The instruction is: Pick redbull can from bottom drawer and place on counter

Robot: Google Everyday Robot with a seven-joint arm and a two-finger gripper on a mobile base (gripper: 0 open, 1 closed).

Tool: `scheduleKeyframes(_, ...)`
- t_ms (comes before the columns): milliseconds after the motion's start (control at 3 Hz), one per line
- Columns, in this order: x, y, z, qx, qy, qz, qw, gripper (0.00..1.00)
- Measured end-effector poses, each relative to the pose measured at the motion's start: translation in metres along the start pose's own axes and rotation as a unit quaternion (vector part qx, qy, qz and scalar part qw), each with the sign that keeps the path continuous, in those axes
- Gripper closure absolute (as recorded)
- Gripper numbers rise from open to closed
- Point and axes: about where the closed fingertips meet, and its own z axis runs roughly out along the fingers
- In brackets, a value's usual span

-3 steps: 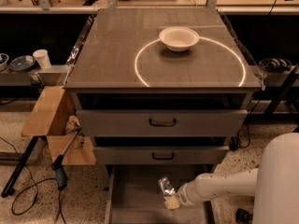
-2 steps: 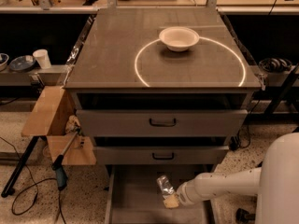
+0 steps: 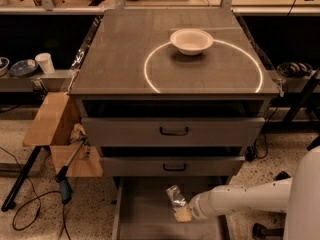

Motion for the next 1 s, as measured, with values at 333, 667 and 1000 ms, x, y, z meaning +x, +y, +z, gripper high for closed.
scheduleKeyframes(333, -0.010, 0.003, -0.011, 0.007, -0.007, -0.013, 0.9999, 1.00)
scheduleKeyframes(667, -0.024, 0.004, -0.022, 0.014, -0.013, -0.029, 0.9994, 1.00)
scheduleKeyframes(1000, -0.044, 0.004, -0.041, 0.030, -0.031, -0.050, 0.9978, 1.00)
